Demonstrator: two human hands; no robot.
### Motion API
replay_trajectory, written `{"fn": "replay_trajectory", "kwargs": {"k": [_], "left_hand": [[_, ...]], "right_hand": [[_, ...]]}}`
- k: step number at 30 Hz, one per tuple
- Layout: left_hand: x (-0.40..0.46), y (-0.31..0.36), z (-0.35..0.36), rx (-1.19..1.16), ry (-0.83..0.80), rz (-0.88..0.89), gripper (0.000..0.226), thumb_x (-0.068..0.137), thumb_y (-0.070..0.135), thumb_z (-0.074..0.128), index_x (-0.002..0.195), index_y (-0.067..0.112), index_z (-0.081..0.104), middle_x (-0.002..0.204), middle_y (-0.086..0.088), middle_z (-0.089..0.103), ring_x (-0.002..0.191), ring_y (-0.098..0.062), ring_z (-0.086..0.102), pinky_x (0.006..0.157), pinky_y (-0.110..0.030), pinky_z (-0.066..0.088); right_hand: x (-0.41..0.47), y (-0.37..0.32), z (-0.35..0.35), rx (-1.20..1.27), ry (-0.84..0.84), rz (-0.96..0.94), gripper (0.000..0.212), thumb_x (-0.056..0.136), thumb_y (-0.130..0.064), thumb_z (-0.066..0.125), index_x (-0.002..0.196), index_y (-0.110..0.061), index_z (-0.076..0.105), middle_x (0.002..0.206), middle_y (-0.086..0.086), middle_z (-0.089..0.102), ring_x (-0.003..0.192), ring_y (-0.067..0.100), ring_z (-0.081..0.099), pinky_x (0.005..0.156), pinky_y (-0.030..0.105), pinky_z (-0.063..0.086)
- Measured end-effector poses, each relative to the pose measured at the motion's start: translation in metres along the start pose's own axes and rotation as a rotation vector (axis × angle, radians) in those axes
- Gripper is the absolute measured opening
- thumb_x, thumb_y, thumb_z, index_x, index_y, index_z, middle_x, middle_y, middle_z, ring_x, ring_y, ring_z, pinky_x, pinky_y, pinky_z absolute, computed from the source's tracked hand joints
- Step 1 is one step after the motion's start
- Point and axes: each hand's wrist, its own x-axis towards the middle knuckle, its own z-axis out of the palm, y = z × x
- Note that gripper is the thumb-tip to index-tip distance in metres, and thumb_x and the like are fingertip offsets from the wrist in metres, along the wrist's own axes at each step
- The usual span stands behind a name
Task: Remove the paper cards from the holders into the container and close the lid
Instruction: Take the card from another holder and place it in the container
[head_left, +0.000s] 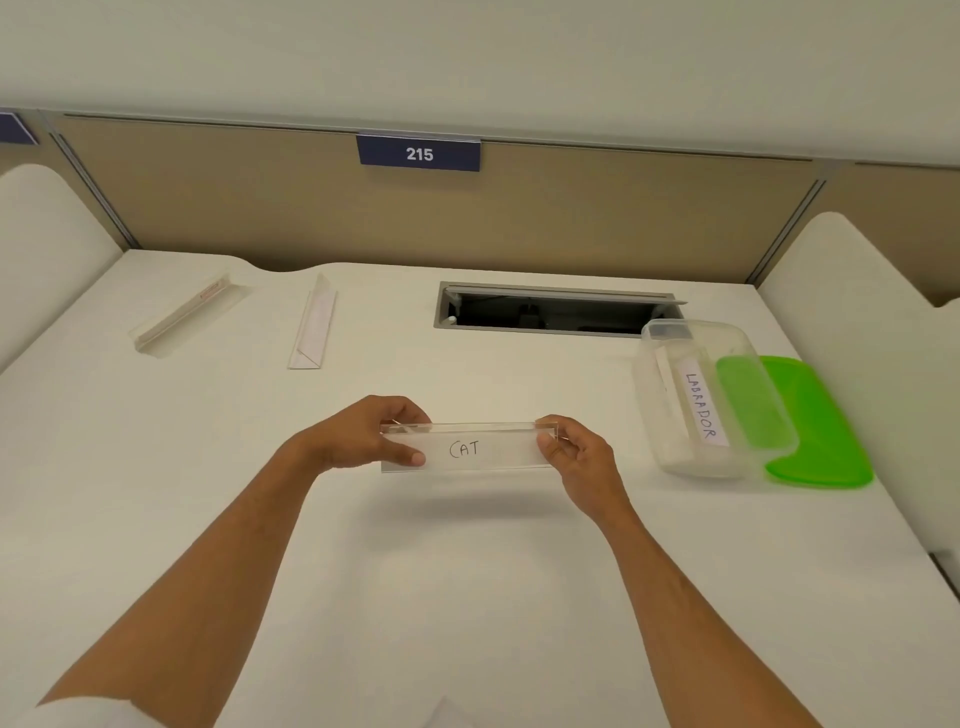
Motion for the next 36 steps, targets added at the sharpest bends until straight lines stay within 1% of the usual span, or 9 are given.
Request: {"fn": "replay_trajectory", "kwargs": {"k": [3,7,13,16,19,26,31,33,36], "left_hand": [[0.003,0.0,0.005,-0.077,0.05,0.035,0.034,0.07,0.015,0.087,0.099,0.017,0.07,0.098,0.004,0.073,0.088,-0.01,0.068,0.069,-0.016,0.051],[0.008,0.0,0.014,-0.228,0.081,0.066,0.037,0.067,0.018,0.087,0.1,0.01,0.071,0.102,-0.007,0.074,0.095,-0.019,0.07,0.08,-0.026,0.054],[0.02,0.006,0.028,-0.398,0.091,0.121,0.036,0.068,0.017,0.087,0.1,0.008,0.073,0.103,-0.009,0.075,0.095,-0.02,0.07,0.076,-0.021,0.052],[0.029,0.011,0.036,-0.436,0.071,0.134,0.037,0.069,0.018,0.086,0.102,0.008,0.074,0.106,-0.01,0.074,0.098,-0.022,0.07,0.079,-0.023,0.052],[0.038,0.017,0.047,-0.435,0.061,0.134,0.038,0.069,0.025,0.085,0.103,0.011,0.075,0.11,-0.011,0.073,0.103,-0.025,0.069,0.087,-0.03,0.051],[0.065,0.039,0.075,-0.436,0.032,0.135,0.046,0.063,0.038,0.087,0.1,0.014,0.076,0.11,-0.008,0.074,0.101,-0.025,0.069,0.091,-0.036,0.05],[0.085,0.061,0.098,-0.441,0.017,0.142,0.031,0.07,0.027,0.085,0.096,0.014,0.078,0.108,-0.007,0.074,0.097,-0.023,0.069,0.083,-0.032,0.05],[0.093,0.07,0.107,-0.449,0.016,0.151,0.026,0.071,0.024,0.08,0.095,0.014,0.078,0.107,-0.007,0.074,0.098,-0.024,0.069,0.081,-0.031,0.05],[0.107,0.083,0.119,-0.449,0.028,0.155,0.03,0.07,0.023,0.079,0.098,0.013,0.076,0.109,-0.006,0.073,0.102,-0.028,0.067,0.083,-0.033,0.051]], "right_hand": [[0.001,0.001,-0.008,-0.001,0.009,0.027,0.013,0.092,-0.021,0.066,0.104,-0.019,0.069,0.104,-0.006,0.07,0.088,0.002,0.064,0.077,0.014,0.049],[0.001,-0.001,-0.02,0.004,0.01,0.051,0.012,0.091,-0.019,0.067,0.103,-0.017,0.07,0.101,-0.007,0.071,0.089,0.005,0.065,0.076,0.015,0.049],[0.0,-0.011,-0.048,-0.012,-0.042,0.038,0.022,0.085,-0.022,0.074,0.106,-0.02,0.07,0.106,-0.008,0.07,0.103,0.015,0.065,0.091,0.028,0.052],[-0.001,-0.018,-0.065,-0.049,-0.106,0.015,0.031,0.079,-0.022,0.08,0.107,-0.025,0.069,0.11,-0.008,0.071,0.105,0.011,0.066,0.092,0.023,0.051],[-0.003,-0.021,-0.083,-0.117,-0.157,0.032,0.038,0.072,-0.024,0.085,0.105,-0.03,0.068,0.108,-0.012,0.072,0.104,0.005,0.066,0.088,0.016,0.05],[-0.012,-0.015,-0.118,-0.165,-0.146,0.063,0.047,0.067,-0.034,0.087,0.109,-0.032,0.068,0.112,-0.017,0.069,0.103,0.001,0.064,0.086,0.011,0.047],[-0.018,-0.012,-0.142,-0.218,-0.107,0.06,0.05,0.064,-0.037,0.088,0.109,-0.032,0.069,0.107,-0.028,0.067,0.098,-0.008,0.061,0.075,0.002,0.041],[-0.018,-0.012,-0.153,-0.218,-0.062,0.051,0.049,0.062,-0.037,0.09,0.107,-0.033,0.07,0.105,-0.029,0.067,0.097,-0.007,0.061,0.075,0.002,0.042],[-0.018,-0.012,-0.17,-0.209,-0.003,0.044,0.048,0.059,-0.035,0.092,0.103,-0.034,0.072,0.103,-0.027,0.069,0.096,-0.005,0.063,0.077,0.004,0.043]]}}
